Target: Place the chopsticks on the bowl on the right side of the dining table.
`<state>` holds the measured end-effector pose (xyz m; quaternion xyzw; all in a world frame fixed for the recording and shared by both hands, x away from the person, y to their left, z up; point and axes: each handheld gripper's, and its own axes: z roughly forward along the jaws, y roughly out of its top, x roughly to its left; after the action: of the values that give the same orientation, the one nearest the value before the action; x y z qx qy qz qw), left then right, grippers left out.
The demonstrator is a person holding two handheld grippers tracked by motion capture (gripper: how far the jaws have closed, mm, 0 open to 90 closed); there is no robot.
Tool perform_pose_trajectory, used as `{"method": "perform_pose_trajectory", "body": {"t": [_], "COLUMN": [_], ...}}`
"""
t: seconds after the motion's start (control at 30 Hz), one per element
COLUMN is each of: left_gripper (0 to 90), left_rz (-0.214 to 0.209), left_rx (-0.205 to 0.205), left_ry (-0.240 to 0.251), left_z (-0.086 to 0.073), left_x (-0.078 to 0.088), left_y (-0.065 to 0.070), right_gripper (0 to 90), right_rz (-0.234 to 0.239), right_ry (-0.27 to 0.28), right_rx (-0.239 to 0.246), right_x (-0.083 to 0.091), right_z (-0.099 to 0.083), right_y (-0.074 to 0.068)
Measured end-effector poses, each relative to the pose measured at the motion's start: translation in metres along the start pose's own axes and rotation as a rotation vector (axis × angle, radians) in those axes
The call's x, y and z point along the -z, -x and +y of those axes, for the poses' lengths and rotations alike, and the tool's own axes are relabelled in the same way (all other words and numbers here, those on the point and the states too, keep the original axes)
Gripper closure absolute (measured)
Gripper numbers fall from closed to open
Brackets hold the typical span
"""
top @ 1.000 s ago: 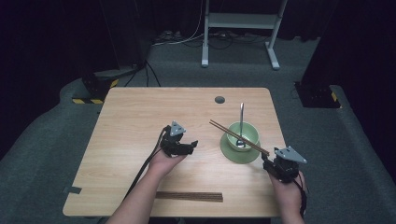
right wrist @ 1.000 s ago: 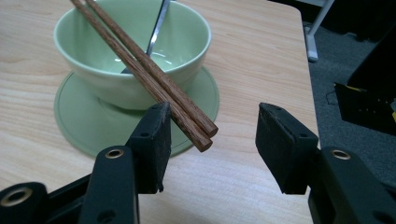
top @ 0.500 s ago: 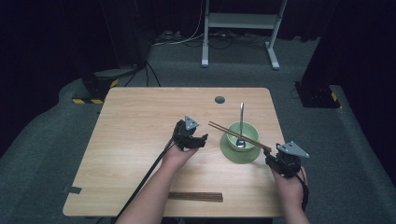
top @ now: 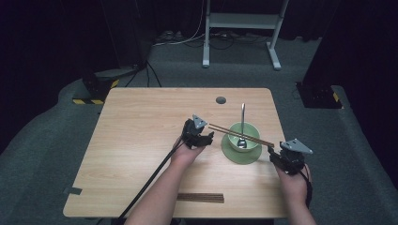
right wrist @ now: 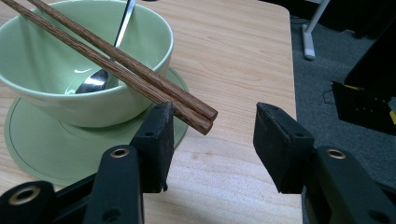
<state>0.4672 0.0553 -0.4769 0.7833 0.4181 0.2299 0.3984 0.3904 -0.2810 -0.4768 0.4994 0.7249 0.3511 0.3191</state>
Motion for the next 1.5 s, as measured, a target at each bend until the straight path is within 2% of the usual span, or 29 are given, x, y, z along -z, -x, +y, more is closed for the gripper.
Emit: {"method": "perform_pose_trajectory", "body": {"t": [0.07,0.23,0.47,0.77,0.93,1.23,1.5], "left_gripper": [32.4,32.7,31.6,28.5,29.6,31.8,37.7], "left_rz": [-0.007,-0.013,-0.031,-0.059,-0.072,-0.077,-0.071], "left_rx": [0.003,0.018,-0.003,0.011,0.009,0.002,-0.005], "left_ry": [0.020,0.021,0.034,0.049,0.046,0.047,0.050], "left_z": [0.001,0.001,0.004,0.007,0.005,0.003,-0.005], "left_x": [-0.001,-0.006,-0.011,-0.019,-0.021,-0.017,-0.006], "left_y": [0.000,0.001,0.010,0.011,0.015,0.021,0.022], "right_gripper": [49.0,50.2,52.4,56.3,57.2,55.5,55.3], "right_rz": [0.005,0.012,0.012,0.016,0.033,0.048,0.055], "right_ry": [0.002,-0.001,-0.003,-0.014,-0.026,-0.020,-0.012], "right_rx": [0.005,0.018,0.032,0.030,0.052,0.061,0.074], "right_x": [-0.001,-0.006,-0.008,-0.014,-0.019,-0.020,-0.015], "right_z": [0.001,0.007,0.016,0.020,0.019,0.017,0.015], "right_y": [0.001,0.005,0.009,0.011,0.008,0.005,0.001]}}
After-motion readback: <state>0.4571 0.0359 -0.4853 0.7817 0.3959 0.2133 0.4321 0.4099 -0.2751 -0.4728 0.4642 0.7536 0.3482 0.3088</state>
